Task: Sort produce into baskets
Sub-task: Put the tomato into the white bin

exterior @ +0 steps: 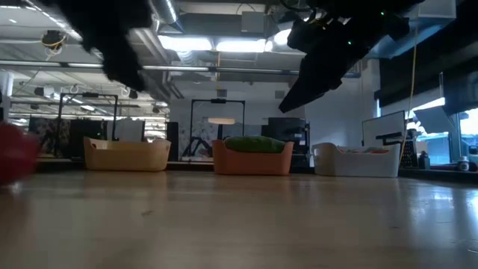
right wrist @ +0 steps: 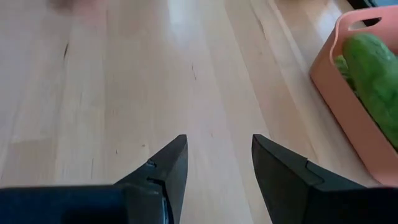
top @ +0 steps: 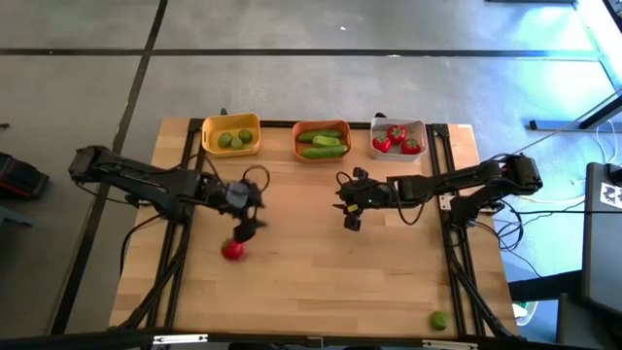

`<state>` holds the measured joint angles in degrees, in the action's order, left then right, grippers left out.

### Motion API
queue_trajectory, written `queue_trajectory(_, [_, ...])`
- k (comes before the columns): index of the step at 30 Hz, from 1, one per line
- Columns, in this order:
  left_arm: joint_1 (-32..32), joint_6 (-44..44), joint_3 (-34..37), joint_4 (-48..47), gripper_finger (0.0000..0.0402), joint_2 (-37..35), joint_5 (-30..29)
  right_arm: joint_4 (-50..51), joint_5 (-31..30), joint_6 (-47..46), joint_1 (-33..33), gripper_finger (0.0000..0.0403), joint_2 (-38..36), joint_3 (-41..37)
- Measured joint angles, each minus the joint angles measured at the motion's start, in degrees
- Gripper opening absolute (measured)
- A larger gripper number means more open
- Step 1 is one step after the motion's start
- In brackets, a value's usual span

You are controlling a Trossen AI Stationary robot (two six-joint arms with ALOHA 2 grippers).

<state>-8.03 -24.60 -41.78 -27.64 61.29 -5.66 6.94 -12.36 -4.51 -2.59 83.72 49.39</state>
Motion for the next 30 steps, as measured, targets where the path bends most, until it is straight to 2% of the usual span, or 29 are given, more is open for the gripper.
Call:
queue_trajectory(4, [-9.99,-11.55,-4.27,-9.87,0.028,0.3,6.14,0.09,0.0,-0.3,0.0,0.017,0.0,0.0])
queue_trajectory(6, [-15.9,-17.78,-4.78,-11.21,0.0275,1.01,7.4,0.13,0.0,-0.9,0.0,0.017,0.0,0.0])
queue_trajectory(8, [-20.63,-21.77,-4.79,-11.08,0.0267,1.32,6.49,0.06,0.0,-1.18,0.0,0.017,0.0,0.0])
queue_trajectory(11, [-24.34,-24.91,-4.88,-10.58,0.0256,2.39,2.62,-0.49,0.0,-1.31,0.0,0.017,0.0,0.0])
queue_trajectory(22, [-28.38,-29.01,-4.88,-10.34,0.0251,8.72,1.67,-0.35,2.45,-2.82,-0.02,0.017,0.02,0.0])
queue_trajectory(30, [-28.35,-29.07,-4.86,-10.23,0.0251,9.32,-1.02,-0.35,2.45,-2.87,-0.02,0.0174,0.02,0.0])
